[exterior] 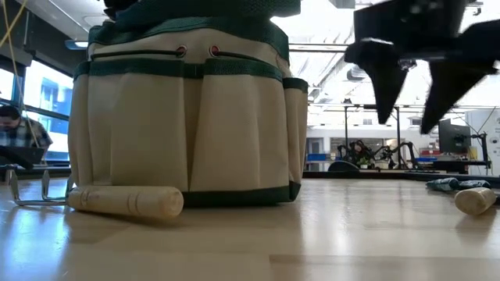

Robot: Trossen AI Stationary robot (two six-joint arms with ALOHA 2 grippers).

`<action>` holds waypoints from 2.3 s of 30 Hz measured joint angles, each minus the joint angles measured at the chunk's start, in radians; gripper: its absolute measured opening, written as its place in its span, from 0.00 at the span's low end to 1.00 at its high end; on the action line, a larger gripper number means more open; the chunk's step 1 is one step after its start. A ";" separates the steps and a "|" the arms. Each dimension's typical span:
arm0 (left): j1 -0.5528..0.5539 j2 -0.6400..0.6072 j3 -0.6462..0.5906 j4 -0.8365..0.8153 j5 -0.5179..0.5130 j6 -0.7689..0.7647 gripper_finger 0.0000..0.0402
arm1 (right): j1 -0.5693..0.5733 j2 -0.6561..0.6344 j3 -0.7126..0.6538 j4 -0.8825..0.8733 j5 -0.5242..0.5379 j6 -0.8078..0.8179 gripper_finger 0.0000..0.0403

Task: Pick & Place Garden tools in Gardening bag
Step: Put the light brown trowel into the white gardening bag

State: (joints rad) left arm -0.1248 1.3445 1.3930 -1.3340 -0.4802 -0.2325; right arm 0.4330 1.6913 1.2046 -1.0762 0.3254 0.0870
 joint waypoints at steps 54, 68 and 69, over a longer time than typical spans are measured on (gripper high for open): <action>-0.097 0.029 -0.475 0.631 0.401 -0.141 0.41 | 0.189 0.147 -0.041 0.265 -0.066 0.070 0.65; -0.118 0.176 -0.475 0.913 0.580 -0.225 0.41 | 0.189 0.147 -0.041 0.265 -0.067 0.075 0.65; -0.118 0.177 -0.475 0.925 0.593 -0.239 0.41 | 0.188 0.147 -0.041 0.266 -0.067 0.075 0.65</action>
State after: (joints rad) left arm -0.2432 1.5211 0.9180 -0.4091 0.1124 -0.4710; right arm 0.6212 1.8385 1.1637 -0.8104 0.2585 0.1619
